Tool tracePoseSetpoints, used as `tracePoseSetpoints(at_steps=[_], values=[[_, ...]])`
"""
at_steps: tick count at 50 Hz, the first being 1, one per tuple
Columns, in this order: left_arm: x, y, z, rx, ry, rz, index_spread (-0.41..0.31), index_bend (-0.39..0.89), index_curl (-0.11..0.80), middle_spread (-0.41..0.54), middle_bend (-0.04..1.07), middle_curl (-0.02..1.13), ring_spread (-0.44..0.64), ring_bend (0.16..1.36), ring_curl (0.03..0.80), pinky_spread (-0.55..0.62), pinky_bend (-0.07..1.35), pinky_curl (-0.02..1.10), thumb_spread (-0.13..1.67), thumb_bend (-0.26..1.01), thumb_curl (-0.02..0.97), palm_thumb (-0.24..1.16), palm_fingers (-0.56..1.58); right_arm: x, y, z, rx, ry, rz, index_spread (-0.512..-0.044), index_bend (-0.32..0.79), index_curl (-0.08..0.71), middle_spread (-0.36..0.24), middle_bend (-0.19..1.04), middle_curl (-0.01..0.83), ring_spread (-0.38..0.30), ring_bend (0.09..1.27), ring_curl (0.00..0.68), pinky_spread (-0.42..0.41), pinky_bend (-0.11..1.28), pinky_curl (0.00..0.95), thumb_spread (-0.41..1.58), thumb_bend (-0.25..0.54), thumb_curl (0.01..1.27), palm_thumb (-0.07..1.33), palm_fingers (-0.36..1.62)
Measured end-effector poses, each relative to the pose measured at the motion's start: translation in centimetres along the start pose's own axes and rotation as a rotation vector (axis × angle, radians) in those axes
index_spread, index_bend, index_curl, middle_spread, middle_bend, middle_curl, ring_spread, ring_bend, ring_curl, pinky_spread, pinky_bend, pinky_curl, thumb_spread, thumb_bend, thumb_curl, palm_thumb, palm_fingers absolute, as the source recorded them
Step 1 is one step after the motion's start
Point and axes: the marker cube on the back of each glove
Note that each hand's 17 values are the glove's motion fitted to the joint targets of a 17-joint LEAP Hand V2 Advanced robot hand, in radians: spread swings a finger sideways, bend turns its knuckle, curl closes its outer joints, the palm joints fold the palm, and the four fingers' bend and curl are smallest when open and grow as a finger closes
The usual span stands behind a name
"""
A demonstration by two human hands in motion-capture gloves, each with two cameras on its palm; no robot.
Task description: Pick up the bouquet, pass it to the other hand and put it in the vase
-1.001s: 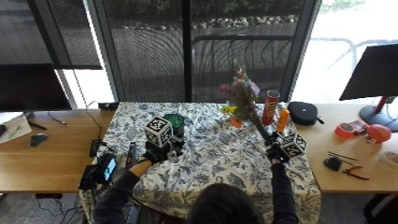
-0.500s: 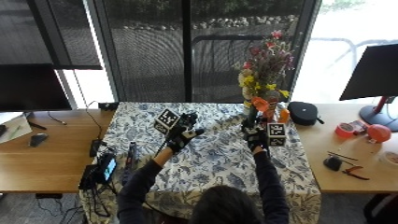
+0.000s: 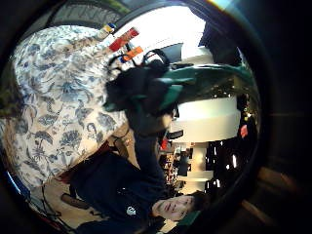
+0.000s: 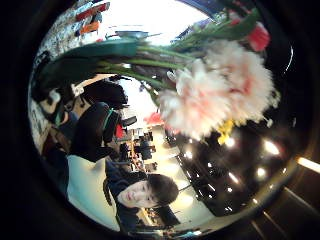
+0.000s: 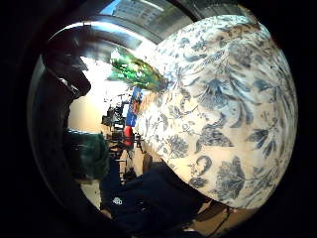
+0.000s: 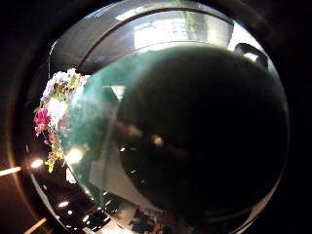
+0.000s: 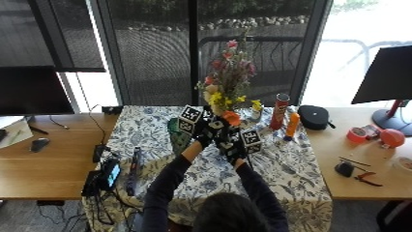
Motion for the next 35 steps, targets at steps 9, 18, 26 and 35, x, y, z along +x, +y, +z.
tracePoseSetpoints(at_steps=[9, 18, 26, 35], values=[[-0.6, 0.4, 0.4, 0.089, 0.030, -0.038, 0.035, 0.27, 0.361, 0.124, 0.38, 0.36, 0.13, 0.61, 0.262, 0.28, 0.19, 0.28, 1.02, 0.01, 0.387, 0.73, 0.60, 2.5, -1.0, 4.1, -0.039, 0.027, -0.011, -0.247, 0.32, 0.645, -0.193, 0.70, 0.683, -0.221, 0.77, 0.542, -0.249, 0.58, 0.507, 1.01, 0.044, 0.34, 0.97, 1.33], [-0.7, 0.8, -0.9, 0.211, 0.018, -0.038, -0.100, 0.32, 0.427, -0.093, 0.51, 0.45, -0.12, 0.61, 0.314, 0.00, 0.15, 0.28, 1.15, 0.05, 0.382, 0.83, 0.96, 0.3, 0.0, 6.6, -0.080, 0.050, -0.096, -0.245, 0.31, 0.647, -0.198, 0.69, 0.672, -0.221, 0.77, 0.536, -0.247, 0.59, 0.505, 0.98, -0.011, 0.35, 0.97, 1.32], [1.3, -0.2, -2.5, 0.286, -0.037, -0.018, -0.156, 0.27, 0.459, -0.175, 0.52, 0.50, -0.21, 0.61, 0.368, -0.11, 0.16, 0.31, 1.21, 0.04, 0.365, 0.86, 1.02, -0.2, -0.4, 6.5, -0.145, 0.062, -0.160, -0.245, 0.18, 0.596, -0.210, 0.60, 0.620, -0.202, 0.67, 0.505, -0.223, 0.49, 0.469, 0.98, -0.023, 0.35, 0.96, 1.03], [6.5, -0.8, -5.3, 0.415, -0.028, 0.002, -0.184, 0.24, 0.489, -0.213, 0.48, 0.51, -0.24, 0.57, 0.390, -0.15, 0.15, 0.33, 1.26, 0.03, 0.349, 0.88, 1.05, -0.5, -0.8, 3.1, -0.108, 0.065, -0.211, -0.259, 0.16, 0.536, -0.223, 0.40, 0.523, -0.205, 0.54, 0.456, -0.117, 0.30, 0.403, 1.00, -0.031, 0.35, 0.92, 0.84]])
